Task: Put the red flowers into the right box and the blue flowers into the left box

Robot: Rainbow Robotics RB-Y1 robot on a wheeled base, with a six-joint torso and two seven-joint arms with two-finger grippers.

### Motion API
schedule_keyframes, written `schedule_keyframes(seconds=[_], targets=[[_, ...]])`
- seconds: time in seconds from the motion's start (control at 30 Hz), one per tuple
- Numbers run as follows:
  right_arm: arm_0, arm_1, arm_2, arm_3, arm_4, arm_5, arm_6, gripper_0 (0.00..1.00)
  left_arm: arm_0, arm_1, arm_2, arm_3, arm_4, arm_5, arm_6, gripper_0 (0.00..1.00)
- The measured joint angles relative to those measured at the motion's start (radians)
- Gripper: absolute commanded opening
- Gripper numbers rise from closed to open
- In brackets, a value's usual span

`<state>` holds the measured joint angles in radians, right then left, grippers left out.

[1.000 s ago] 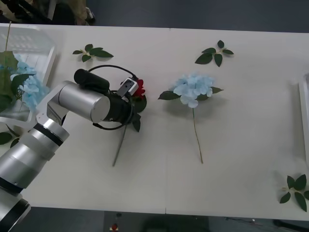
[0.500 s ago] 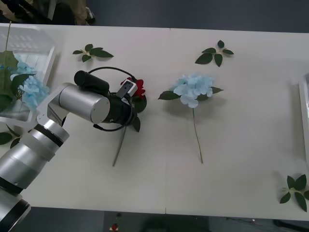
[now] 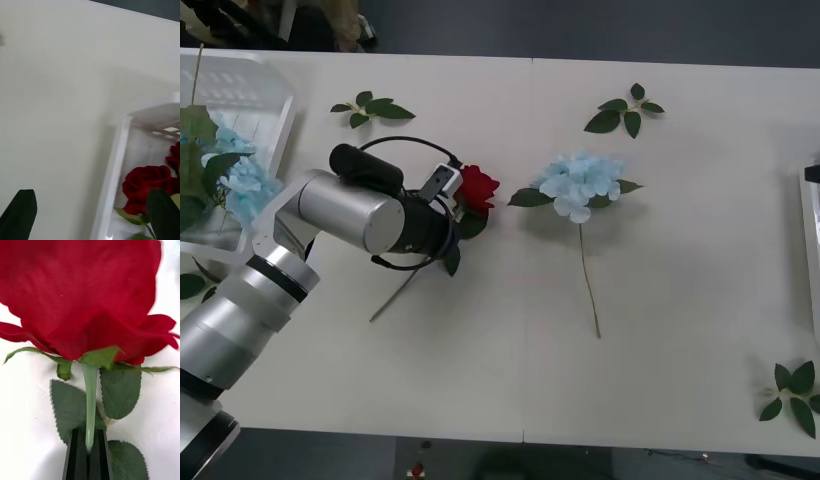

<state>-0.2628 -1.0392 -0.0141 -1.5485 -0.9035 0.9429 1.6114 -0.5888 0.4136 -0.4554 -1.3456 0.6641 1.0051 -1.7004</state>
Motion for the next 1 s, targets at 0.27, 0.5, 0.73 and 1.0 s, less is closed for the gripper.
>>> schedule_keyframes(seconds=[0.27,0.5,0.73,1.0], targets=[[0.219,0.0,-0.06,-0.344,0.005,-0.011,-0.118,0.87,-0.002,0.093,0.05,-0.165,0.158,0.066,0.0,0.0],[0.413,0.0,-0.137,-0.542,-0.017,-0.17,-0.126,0.88,-0.002,0.094,0.237,-0.327,0.337,0.067,0.0,0.0],[0.506,0.023,-0.174,-0.656,-0.063,-0.198,-0.126,0.88,0.014,0.009,0.427,-0.403,0.555,0.067,-0.14,0.0],[0.467,0.032,-0.115,-0.68,-0.074,-0.198,-0.126,0.88,0.114,-0.122,0.471,-0.525,0.705,0.027,-0.285,0.0]])
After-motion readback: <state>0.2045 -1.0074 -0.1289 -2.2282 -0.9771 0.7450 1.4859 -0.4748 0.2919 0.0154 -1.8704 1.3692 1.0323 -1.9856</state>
